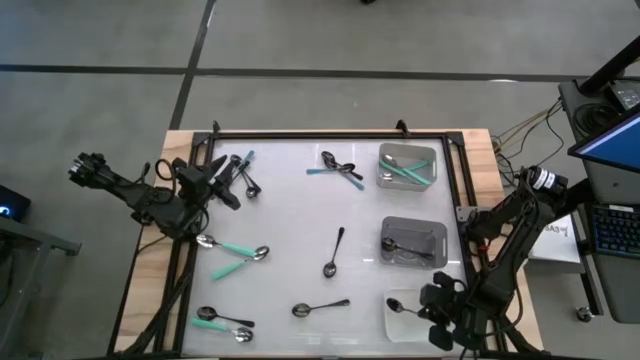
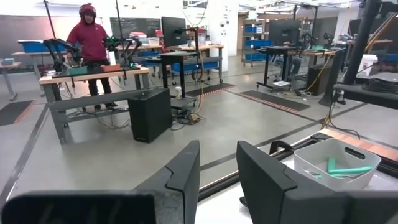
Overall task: Sort silverware by color (type)
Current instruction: Put the blue spoon into the white bin
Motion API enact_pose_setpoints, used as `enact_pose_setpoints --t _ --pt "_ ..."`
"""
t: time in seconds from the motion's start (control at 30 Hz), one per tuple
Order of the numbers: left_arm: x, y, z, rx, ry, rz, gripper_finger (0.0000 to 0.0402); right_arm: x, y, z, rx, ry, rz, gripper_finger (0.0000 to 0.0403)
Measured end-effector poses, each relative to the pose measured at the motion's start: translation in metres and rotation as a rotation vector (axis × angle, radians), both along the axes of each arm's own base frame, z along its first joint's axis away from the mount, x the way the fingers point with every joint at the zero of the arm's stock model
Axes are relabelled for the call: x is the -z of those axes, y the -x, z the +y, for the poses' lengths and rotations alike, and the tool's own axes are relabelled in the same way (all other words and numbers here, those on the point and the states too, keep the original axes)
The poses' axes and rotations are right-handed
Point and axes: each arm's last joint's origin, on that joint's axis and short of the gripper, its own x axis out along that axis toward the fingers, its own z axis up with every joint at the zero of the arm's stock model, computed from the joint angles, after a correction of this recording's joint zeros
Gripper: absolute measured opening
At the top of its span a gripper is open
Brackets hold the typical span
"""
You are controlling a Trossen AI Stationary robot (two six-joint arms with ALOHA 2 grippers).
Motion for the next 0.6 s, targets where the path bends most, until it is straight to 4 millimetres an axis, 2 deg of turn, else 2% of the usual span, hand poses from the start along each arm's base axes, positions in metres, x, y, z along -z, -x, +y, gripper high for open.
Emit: enact_pose_setpoints --t 0.13,0.47,0.6 --pt "0.0000 0.0000 0.0000 0.000 0.023 -0.036 0.0090 0.0021 -0.0015 -0.0009 -0.100 0.072 -0.015 0.0013" --pt "0.0000 -0.0016 -0.0011 0.071 0.045 -0.054 0.0090 0.0028 -0.0025 -0.0006 -0.083 0.064 -0.013 0.0013" --pt "-0.0001 -0.0015 -0.0011 0.071 0.049 -0.060 0.0090 0.0030 -0.0021 -0.0003 -0.113 0.068 -0.003 0.0033"
